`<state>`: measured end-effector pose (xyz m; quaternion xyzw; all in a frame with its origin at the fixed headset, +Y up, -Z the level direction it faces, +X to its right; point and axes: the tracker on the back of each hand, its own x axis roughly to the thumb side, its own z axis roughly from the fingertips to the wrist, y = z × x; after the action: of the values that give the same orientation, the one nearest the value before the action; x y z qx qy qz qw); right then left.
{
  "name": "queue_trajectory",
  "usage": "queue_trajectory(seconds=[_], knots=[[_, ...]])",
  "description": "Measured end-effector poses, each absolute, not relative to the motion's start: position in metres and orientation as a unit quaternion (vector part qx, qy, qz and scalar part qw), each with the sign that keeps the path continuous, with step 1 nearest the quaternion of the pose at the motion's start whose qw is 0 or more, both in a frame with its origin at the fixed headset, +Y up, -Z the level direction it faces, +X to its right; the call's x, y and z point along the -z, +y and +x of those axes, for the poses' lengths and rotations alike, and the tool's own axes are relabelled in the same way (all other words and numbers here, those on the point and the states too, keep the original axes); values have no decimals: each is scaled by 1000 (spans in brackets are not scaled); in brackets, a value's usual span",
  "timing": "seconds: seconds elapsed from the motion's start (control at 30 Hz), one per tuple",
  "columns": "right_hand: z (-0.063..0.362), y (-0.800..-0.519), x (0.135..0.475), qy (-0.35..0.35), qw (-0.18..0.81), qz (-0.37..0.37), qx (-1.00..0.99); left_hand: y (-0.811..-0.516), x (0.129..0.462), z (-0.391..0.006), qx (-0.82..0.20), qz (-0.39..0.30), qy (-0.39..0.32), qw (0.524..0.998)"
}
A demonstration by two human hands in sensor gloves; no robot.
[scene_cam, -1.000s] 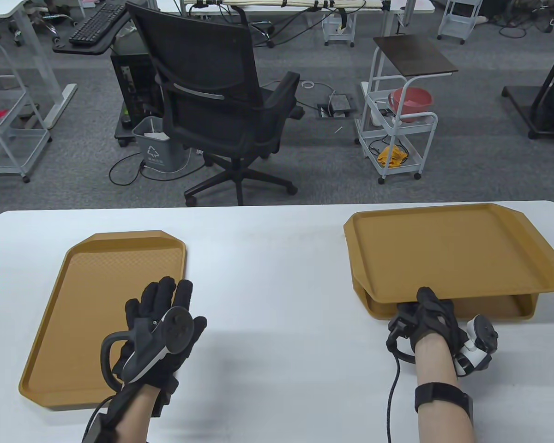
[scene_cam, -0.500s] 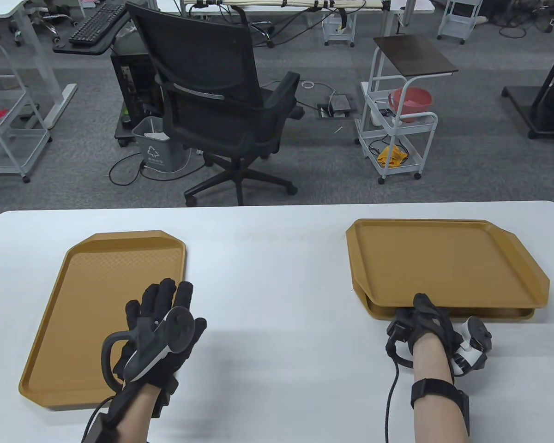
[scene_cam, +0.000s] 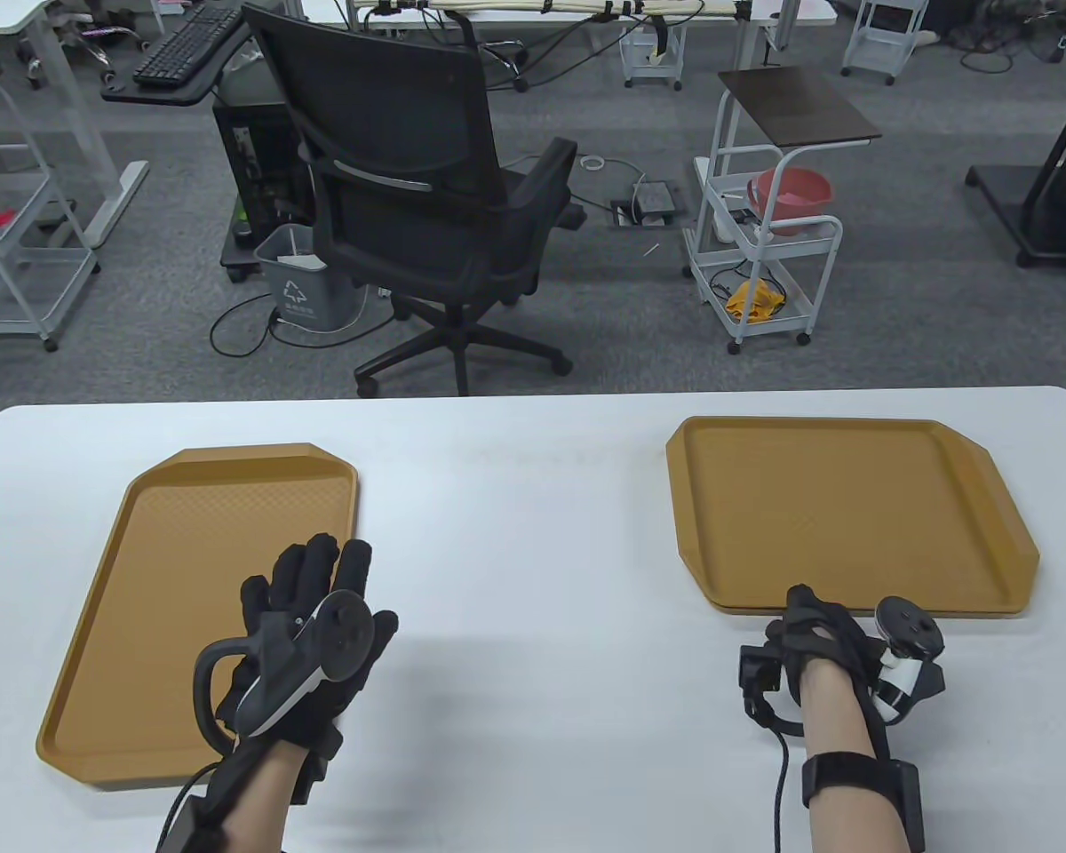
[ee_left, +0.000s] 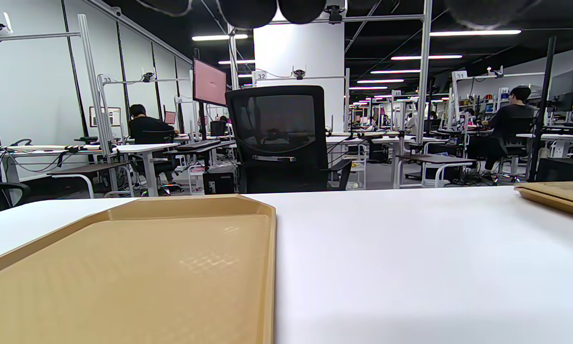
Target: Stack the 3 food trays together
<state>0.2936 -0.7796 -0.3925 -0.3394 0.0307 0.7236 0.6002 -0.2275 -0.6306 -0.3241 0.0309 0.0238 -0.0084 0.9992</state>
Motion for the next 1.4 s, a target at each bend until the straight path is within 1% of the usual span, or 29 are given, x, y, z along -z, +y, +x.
queue_trajectory(seconds=[0.13,0.23,0.27,0.33,0.37,0.47,0.5,0.67,0.83,0.9,1.0,1.17,1.4], knots=[[282,-755,392,14,563,-260,-784,-628,322,-225,8,35,21,999],[265,-726,391,-6,503,-147,-852,-626,320,-225,7,41,19,999],[257,-715,389,-9,458,-101,-883,-625,320,-225,5,43,19,999],[243,-701,384,-13,373,-43,-927,-625,319,-225,4,45,19,999],[231,-691,379,-17,315,-6,-949,-625,319,-225,4,46,19,999],[205,-672,364,-38,213,72,-974,-626,320,-225,5,48,20,999],[196,-666,359,-49,188,87,-977,-626,320,-225,5,49,20,999],[170,-649,346,-77,142,124,-979,-629,320,-222,11,48,21,999],[161,-647,342,-95,133,132,-978,-634,322,-218,19,47,21,998],[163,-646,342,-76,137,132,-979,-636,323,-218,25,45,22,998],[167,-643,342,-83,162,130,-975,-639,324,-219,27,44,27,998],[173,-642,343,-78,174,124,-974,-646,329,-226,25,35,37,998],[180,-643,347,-66,185,117,-974,-665,333,-244,62,-8,61,996]])
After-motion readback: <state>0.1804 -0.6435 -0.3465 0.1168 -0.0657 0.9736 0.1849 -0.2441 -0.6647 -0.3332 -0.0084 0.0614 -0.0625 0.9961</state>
